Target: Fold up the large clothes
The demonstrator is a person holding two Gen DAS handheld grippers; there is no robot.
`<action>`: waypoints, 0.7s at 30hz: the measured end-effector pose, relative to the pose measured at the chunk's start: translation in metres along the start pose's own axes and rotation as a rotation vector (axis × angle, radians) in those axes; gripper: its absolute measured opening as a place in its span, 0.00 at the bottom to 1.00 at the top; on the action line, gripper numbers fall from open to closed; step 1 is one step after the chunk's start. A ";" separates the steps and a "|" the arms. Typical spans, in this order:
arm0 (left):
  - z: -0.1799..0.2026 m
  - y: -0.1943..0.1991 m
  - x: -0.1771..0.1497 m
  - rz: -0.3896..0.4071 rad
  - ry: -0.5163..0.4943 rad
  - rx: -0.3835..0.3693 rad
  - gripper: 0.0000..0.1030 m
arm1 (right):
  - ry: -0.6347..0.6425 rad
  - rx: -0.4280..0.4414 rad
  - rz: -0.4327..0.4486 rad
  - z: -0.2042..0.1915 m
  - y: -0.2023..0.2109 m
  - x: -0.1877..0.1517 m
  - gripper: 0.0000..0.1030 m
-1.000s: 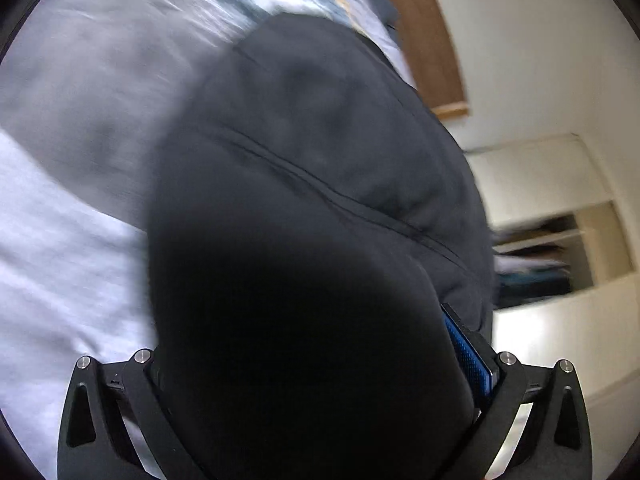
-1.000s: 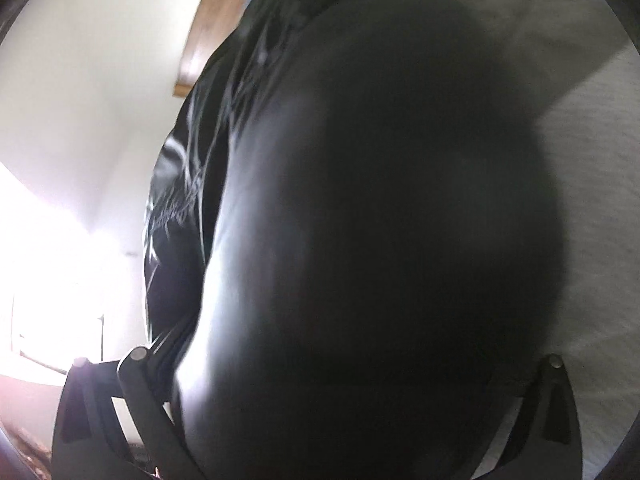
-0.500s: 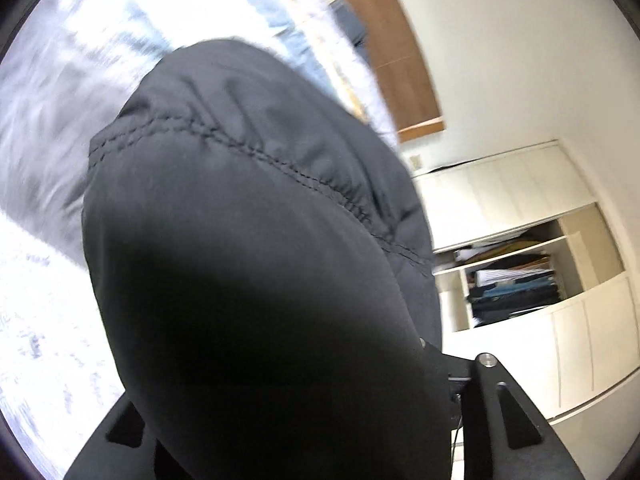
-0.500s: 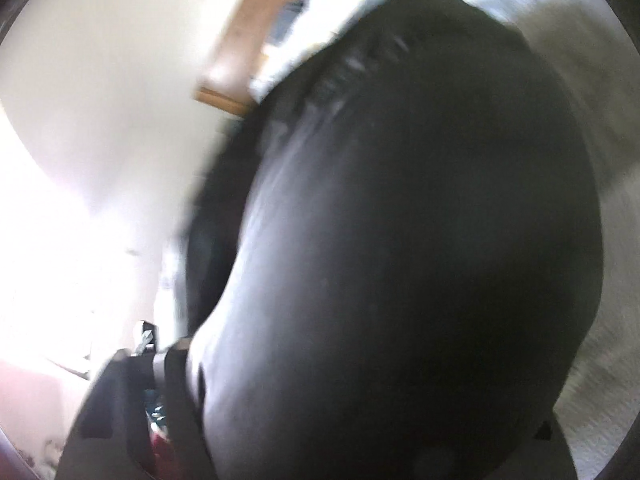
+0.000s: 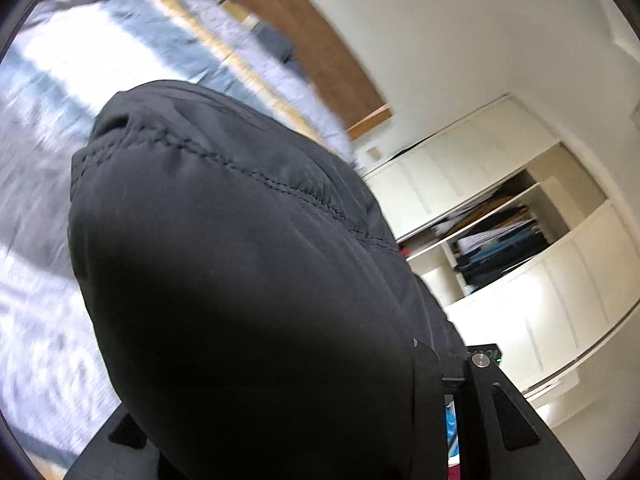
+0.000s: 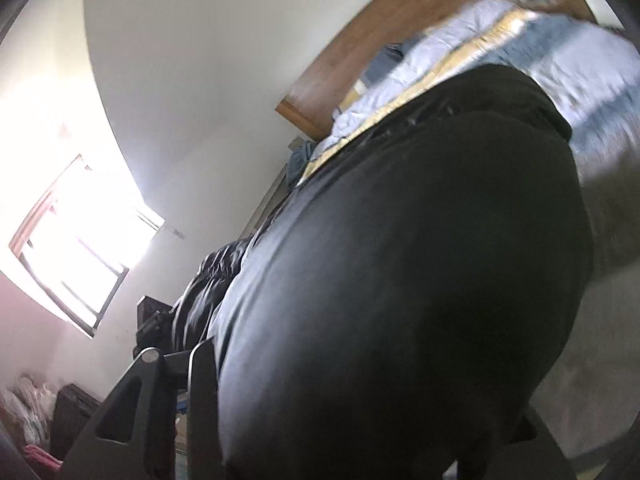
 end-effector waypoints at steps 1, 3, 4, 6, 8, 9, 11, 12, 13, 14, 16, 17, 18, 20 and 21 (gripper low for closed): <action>-0.013 -0.004 -0.008 -0.020 0.000 0.040 0.32 | -0.020 -0.017 -0.012 0.010 -0.001 -0.012 0.39; -0.053 -0.009 -0.032 -0.081 0.017 0.148 0.32 | -0.069 -0.075 -0.052 0.041 -0.005 -0.040 0.40; -0.067 -0.009 -0.037 -0.099 0.020 0.185 0.35 | -0.090 -0.111 -0.067 0.057 -0.007 -0.053 0.41; -0.098 -0.003 -0.050 -0.107 0.061 0.239 0.44 | -0.125 -0.165 -0.067 0.080 -0.003 -0.067 0.44; -0.111 0.001 -0.046 -0.096 0.097 0.266 0.62 | -0.137 -0.257 -0.066 0.101 0.002 -0.070 0.60; -0.116 0.007 -0.046 -0.089 0.094 0.283 0.65 | -0.138 -0.296 -0.071 0.108 0.004 -0.069 0.65; -0.125 0.019 -0.044 -0.084 0.078 0.322 0.75 | -0.147 -0.330 -0.079 0.117 0.010 -0.070 0.75; -0.125 0.022 -0.043 -0.077 0.075 0.333 0.75 | -0.143 -0.338 -0.077 0.116 0.010 -0.071 0.76; -0.123 0.032 -0.039 -0.064 0.072 0.340 0.77 | -0.130 -0.357 -0.068 0.116 0.021 -0.066 0.79; -0.123 0.044 -0.035 -0.043 0.067 0.350 0.81 | -0.121 -0.367 -0.059 0.115 0.036 -0.059 0.80; -0.127 0.067 -0.030 -0.010 0.051 0.382 0.83 | -0.119 -0.381 -0.047 0.116 0.050 -0.051 0.81; -0.127 0.078 -0.026 0.005 0.038 0.400 0.83 | -0.108 -0.400 -0.038 0.115 0.055 -0.050 0.82; -0.130 0.089 -0.022 0.015 0.018 0.422 0.83 | -0.094 -0.414 -0.028 0.114 0.052 -0.056 0.82; -0.129 0.107 -0.021 0.025 -0.023 0.461 0.83 | -0.060 -0.465 -0.003 0.104 0.064 -0.058 0.82; -0.126 0.109 -0.020 0.028 -0.040 0.473 0.83 | -0.037 -0.499 0.020 0.099 0.070 -0.055 0.82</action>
Point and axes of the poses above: each gripper's, at about its wrist camera, not at the fingertips, and y roughly against the way its jaws point, z to its right, x to its top, the point moved 10 cm from there along -y, roughly the way its jaws point, and after that the axes turned 5 degrees about z, right-handed, at the moved point
